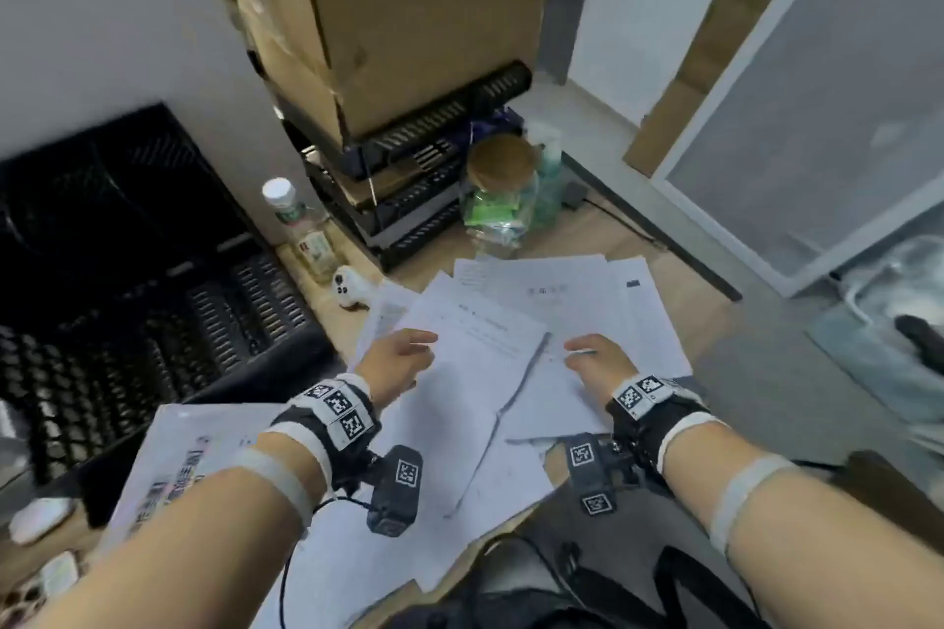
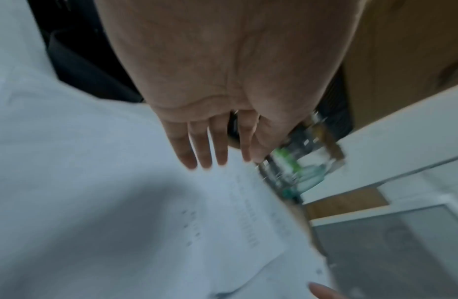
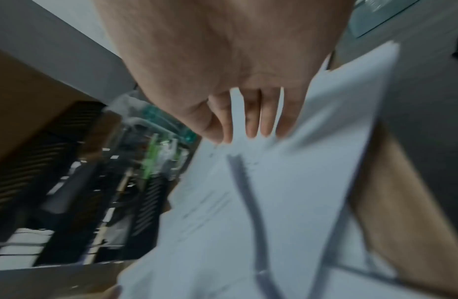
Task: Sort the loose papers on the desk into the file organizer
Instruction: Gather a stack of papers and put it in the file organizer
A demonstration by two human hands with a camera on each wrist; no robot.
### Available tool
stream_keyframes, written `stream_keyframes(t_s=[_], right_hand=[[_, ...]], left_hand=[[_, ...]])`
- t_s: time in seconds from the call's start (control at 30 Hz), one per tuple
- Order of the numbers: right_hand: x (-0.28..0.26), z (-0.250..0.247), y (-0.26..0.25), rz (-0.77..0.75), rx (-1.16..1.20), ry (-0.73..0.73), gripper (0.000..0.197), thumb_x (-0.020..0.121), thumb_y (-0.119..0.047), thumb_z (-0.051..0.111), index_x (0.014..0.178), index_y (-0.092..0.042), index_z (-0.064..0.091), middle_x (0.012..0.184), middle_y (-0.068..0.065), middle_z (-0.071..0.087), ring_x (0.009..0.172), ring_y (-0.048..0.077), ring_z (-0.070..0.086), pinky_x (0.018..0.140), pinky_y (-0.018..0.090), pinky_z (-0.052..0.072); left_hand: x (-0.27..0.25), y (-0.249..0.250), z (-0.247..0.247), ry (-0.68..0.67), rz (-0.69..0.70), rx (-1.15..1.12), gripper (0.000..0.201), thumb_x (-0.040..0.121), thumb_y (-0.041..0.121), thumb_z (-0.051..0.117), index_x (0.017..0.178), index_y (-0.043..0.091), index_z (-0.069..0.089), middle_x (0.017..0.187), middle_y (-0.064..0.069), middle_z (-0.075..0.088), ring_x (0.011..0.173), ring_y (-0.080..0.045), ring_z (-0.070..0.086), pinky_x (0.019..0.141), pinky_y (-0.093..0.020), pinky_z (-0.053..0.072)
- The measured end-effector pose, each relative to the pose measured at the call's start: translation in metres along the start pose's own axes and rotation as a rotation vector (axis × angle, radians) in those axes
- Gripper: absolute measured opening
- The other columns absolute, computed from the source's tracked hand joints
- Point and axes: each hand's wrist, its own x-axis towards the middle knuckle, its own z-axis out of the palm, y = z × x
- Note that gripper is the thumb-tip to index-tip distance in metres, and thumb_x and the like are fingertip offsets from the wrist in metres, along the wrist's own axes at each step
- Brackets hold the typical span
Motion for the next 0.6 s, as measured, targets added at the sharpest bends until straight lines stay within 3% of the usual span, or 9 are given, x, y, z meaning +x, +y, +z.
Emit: stream_keyframes(t_s=[0.07,0.13,0.23,0.3,0.4,0.6], right_hand=[[0.013,-0.008,0.02,0.066,-0.19,0.116,0.039,0.085,-0.02,0.056,0.125,-0.023,0.056,0.131,0.007,0.056,0.118,0.031,0.056,0.102,0.037,0.043],[0.024,-0.014,0.032,0.128,-0.253,0.176,0.05,0.083,-0.026,0.058,0.132,-0.028,0.05,0.136,0.007,0.05,0.124,0.032,0.052,0.107,0.044,0.04],[0.043,-0.021,0.028,0.108,-0.268,0.269,0.063,0.082,-0.027,0.062,0.141,-0.023,0.041,0.141,0.012,0.042,0.132,0.034,0.041,0.108,0.047,0.038],[0.055,-0.025,0.022,0.142,-0.285,0.312,0.067,0.081,-0.028,0.064,0.142,-0.021,0.038,0.141,0.012,0.04,0.133,0.034,0.036,0.105,0.046,0.038],[0.069,-0.028,0.018,0.199,-0.324,0.303,0.066,0.079,-0.032,0.067,0.137,-0.016,0.039,0.136,0.015,0.044,0.129,0.036,0.036,0.098,0.043,0.039],[0.081,-0.032,0.023,0.204,-0.246,0.216,0.052,0.08,-0.033,0.067,0.122,-0.013,0.045,0.112,0.01,0.056,0.113,0.035,0.052,0.081,0.039,0.047]], left_hand=[[0.015,-0.004,0.008,0.058,-0.005,0.124,0.043,0.095,0.007,0.063,0.136,0.016,0.059,0.143,-0.016,0.055,0.127,-0.028,0.055,0.092,-0.035,0.047],[0.028,-0.009,0.014,0.09,-0.025,0.251,0.056,0.093,0.006,0.065,0.145,0.016,0.051,0.151,-0.016,0.047,0.14,-0.03,0.045,0.101,-0.033,0.042],[0.05,-0.01,0.017,0.191,-0.049,0.433,0.068,0.089,0.009,0.07,0.151,0.017,0.044,0.156,-0.012,0.042,0.141,-0.031,0.044,0.109,-0.035,0.04],[0.06,-0.009,0.018,0.248,-0.092,0.467,0.071,0.086,0.012,0.073,0.151,0.019,0.043,0.155,-0.012,0.043,0.137,-0.033,0.047,0.104,-0.034,0.044],[0.064,-0.011,0.019,0.309,-0.18,0.54,0.074,0.083,0.019,0.075,0.149,0.024,0.042,0.151,-0.013,0.045,0.135,-0.033,0.048,0.11,-0.044,0.044],[0.063,-0.019,0.02,0.366,-0.259,0.601,0.065,0.084,0.02,0.073,0.141,0.025,0.043,0.143,-0.012,0.042,0.131,-0.037,0.049,0.108,-0.055,0.043]])
